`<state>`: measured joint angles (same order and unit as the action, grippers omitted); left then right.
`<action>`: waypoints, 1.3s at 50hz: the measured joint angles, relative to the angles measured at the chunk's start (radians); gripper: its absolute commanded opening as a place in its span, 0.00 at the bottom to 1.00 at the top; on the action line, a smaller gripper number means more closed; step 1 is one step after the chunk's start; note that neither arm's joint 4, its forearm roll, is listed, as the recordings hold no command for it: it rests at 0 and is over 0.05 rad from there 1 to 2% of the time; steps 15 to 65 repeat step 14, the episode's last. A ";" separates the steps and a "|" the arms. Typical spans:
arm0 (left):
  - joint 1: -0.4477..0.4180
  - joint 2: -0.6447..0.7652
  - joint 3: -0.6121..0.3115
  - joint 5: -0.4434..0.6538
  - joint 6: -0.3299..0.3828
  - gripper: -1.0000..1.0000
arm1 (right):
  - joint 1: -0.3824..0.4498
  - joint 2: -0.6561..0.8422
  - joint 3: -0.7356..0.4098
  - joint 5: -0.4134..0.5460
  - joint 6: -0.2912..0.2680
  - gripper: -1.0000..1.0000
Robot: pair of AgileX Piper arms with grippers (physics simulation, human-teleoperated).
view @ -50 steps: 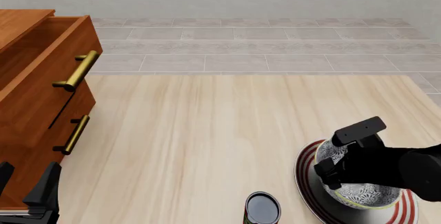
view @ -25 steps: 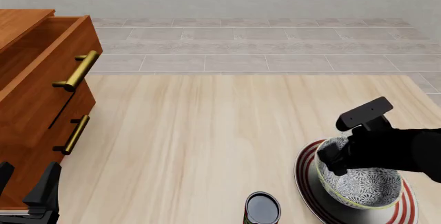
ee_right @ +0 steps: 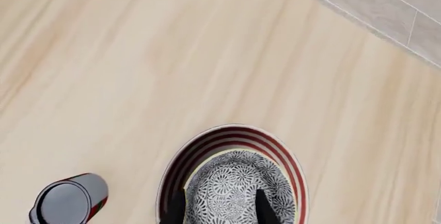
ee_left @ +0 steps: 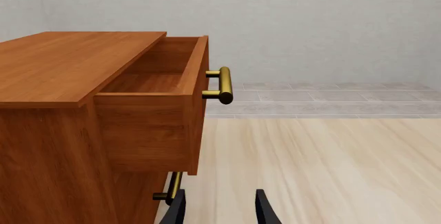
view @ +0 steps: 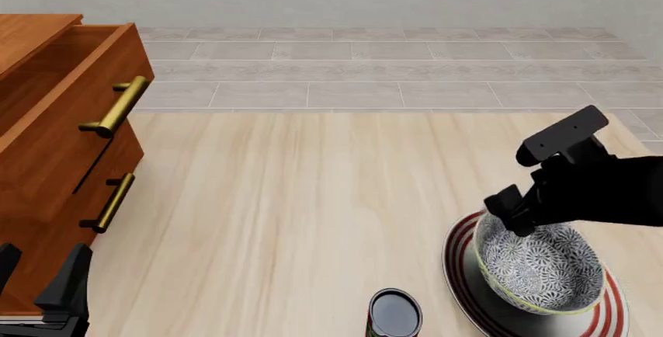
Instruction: Put the bowl on the plate.
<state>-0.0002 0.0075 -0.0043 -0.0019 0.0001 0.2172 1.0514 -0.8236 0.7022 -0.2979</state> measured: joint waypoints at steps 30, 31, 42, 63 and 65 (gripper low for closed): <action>0.000 0.000 0.000 0.000 0.000 1.00 | -0.005 -0.020 -0.061 0.048 -0.037 1.00; 0.000 0.000 0.000 0.000 0.000 1.00 | -0.005 -0.020 -0.061 0.048 -0.037 1.00; 0.000 0.000 0.000 0.000 0.000 1.00 | -0.005 -0.020 -0.061 0.048 -0.037 1.00; 0.000 0.000 0.000 0.000 0.000 1.00 | -0.005 -0.020 -0.061 0.048 -0.037 1.00; 0.000 0.000 0.000 0.000 0.000 1.00 | -0.005 -0.020 -0.061 0.048 -0.037 1.00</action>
